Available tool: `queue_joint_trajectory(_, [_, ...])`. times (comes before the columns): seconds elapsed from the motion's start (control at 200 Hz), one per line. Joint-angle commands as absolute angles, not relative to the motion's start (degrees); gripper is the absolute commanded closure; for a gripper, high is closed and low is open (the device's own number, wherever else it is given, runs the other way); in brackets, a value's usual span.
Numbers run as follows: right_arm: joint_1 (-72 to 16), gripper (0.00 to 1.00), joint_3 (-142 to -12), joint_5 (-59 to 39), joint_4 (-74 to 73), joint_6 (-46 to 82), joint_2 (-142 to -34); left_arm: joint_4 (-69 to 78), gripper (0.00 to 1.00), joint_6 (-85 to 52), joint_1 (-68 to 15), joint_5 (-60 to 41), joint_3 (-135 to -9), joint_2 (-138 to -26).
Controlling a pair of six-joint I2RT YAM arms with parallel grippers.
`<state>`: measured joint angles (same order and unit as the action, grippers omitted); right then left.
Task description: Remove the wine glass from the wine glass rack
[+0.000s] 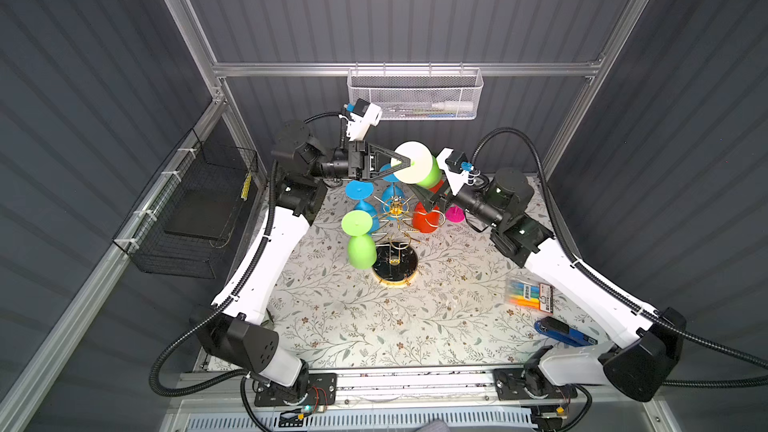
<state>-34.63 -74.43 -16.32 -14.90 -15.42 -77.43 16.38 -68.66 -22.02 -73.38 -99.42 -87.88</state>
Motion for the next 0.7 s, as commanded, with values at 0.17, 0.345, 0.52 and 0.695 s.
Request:
queue_joint_trajectory(0.17, [-35.77,0.01,-77.43,-15.96,-14.06,-15.12,-79.01,21.14,1.00,-70.39,-21.97,-75.01,-98.97,-86.50])
queue_joint_trajectory(0.345, [-35.96,0.06,-77.37,-15.24,-13.37,-14.94,-79.37,22.11,1.00,-71.09,-21.97,-75.10,-98.90,-86.42])
queue_joint_trajectory(0.52, [-36.28,0.13,-76.54,-13.87,-13.05,-15.05,-78.78,24.04,1.00,-71.85,-21.97,-75.02,-98.74,-86.40])
queue_joint_trajectory(0.695, [-36.55,0.18,-75.38,-12.75,-12.67,-14.73,-77.47,25.73,0.84,-71.88,-21.97,-74.78,-98.53,-86.39])
